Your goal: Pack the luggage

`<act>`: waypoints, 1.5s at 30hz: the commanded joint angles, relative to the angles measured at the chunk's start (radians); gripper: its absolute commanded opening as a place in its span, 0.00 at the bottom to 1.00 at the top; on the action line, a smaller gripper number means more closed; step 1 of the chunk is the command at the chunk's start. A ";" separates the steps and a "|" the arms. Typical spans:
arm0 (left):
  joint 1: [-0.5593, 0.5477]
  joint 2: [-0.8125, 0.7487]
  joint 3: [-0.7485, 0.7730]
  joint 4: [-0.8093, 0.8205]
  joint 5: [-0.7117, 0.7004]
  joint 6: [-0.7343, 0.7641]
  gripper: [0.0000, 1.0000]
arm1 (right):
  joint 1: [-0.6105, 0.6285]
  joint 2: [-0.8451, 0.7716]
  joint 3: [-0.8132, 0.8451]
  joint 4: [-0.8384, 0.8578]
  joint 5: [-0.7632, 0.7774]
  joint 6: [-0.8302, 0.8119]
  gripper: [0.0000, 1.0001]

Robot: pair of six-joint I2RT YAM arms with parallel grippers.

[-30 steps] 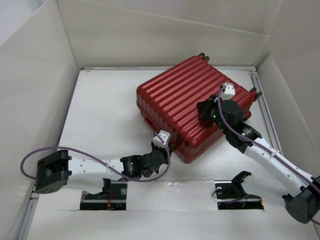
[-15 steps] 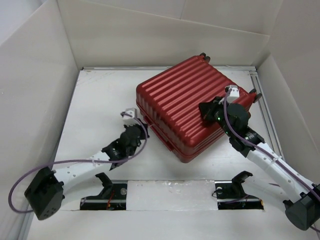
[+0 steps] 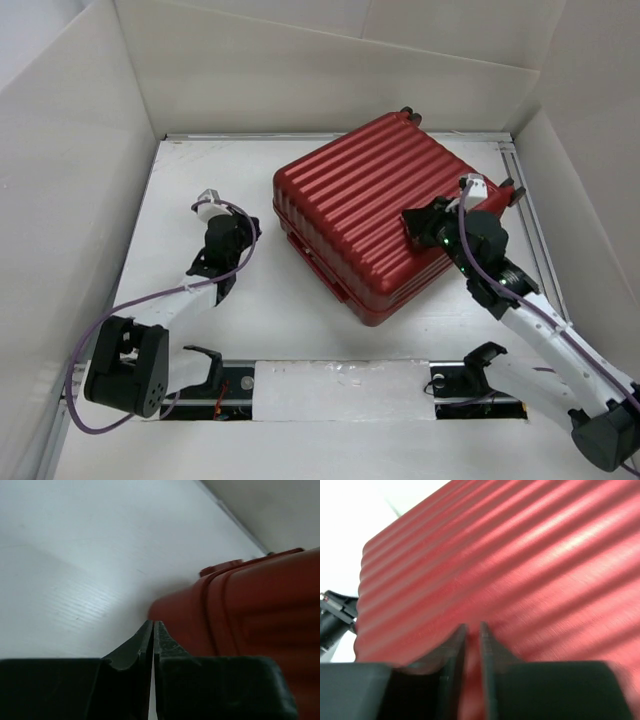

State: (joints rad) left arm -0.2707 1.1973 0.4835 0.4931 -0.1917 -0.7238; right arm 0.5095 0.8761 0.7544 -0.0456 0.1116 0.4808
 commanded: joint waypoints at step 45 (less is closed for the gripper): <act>-0.083 -0.031 -0.136 0.305 0.540 -0.184 0.45 | -0.166 0.897 0.853 -0.107 -0.509 0.147 0.65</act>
State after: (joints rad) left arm -0.1886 1.3006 0.4114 0.8089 0.1864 -0.9474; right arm 0.0769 1.7210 1.3838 -0.1844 0.0151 0.6308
